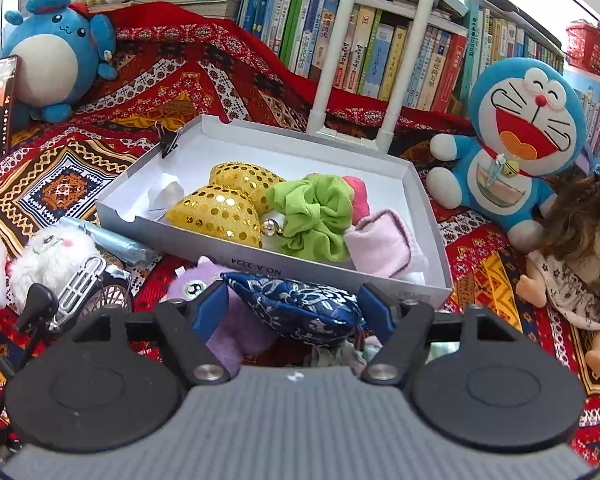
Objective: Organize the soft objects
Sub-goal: 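Close the left tool on the white foam cube while the right tool grips the blue paisley fabric, then carry the foam cube in the left tool while the right tool carries the blue fabric to the tray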
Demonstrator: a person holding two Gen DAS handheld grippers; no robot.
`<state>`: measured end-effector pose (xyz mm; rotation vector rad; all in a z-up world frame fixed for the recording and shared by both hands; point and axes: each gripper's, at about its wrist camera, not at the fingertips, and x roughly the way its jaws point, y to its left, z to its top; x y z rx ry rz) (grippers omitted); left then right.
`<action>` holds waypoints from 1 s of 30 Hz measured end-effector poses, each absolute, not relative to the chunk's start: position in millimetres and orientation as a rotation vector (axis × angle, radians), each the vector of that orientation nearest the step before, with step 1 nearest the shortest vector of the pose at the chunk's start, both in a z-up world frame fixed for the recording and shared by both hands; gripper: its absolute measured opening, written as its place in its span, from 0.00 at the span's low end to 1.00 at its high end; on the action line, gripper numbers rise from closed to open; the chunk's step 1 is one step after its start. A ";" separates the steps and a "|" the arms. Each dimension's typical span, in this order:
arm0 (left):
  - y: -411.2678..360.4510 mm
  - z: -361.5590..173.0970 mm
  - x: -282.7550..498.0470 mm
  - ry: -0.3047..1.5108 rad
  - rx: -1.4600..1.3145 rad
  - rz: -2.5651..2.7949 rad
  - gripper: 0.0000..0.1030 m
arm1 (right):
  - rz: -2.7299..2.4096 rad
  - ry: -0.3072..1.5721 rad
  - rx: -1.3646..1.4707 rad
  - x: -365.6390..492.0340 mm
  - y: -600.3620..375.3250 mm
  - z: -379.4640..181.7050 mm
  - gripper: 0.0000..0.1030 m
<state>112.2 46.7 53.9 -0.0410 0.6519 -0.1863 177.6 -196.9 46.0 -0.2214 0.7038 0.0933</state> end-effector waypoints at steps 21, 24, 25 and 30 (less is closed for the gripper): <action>12.5 122.5 165.2 0.598 -0.079 -0.291 0.67 | 0.138 0.601 0.018 171.3 -228.0 121.4 0.50; 4.2 130.1 184.9 0.607 -0.101 -0.314 0.67 | 0.125 0.605 0.060 180.9 -236.0 127.5 0.50; 2.0 131.6 191.8 0.614 -0.112 -0.321 0.67 | 0.119 0.609 0.083 185.3 -239.9 128.8 0.50; -6.1 133.8 231.2 0.646 -0.158 -0.321 0.67 | 0.083 0.627 0.182 204.3 -258.6 129.5 0.50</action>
